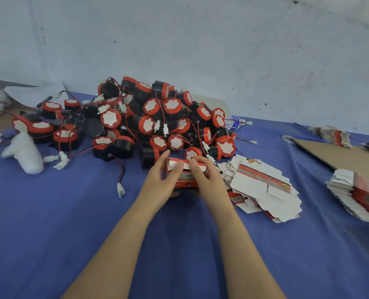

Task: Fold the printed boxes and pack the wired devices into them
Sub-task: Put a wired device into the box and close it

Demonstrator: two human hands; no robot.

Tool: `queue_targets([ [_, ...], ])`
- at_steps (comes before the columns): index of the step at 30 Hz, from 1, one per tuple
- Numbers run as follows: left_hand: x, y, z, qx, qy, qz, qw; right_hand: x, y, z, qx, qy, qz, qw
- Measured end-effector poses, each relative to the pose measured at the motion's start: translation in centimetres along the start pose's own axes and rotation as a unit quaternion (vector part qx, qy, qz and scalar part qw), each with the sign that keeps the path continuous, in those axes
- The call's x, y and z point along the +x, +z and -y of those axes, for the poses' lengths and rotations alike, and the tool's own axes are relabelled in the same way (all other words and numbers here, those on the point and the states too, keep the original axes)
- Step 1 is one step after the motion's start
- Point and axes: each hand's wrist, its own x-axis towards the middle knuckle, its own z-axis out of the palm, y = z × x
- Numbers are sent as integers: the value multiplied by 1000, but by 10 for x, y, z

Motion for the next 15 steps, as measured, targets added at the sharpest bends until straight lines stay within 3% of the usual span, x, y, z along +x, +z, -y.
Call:
queue_targets([
  [2,-1,0,5,45,58,2,997,0,0,0,-10,-5,-13,1000],
  [4,0,-3,7,53,66,-2,996,0,0,0,-18,-5,-17,1000],
  [10,0,-2,4,-37,-21,8,999,-2,-3,2,112,69,34,991],
  [15,1,-2,0,-80,-68,-8,994,-3,-1,1,69,52,38,996],
])
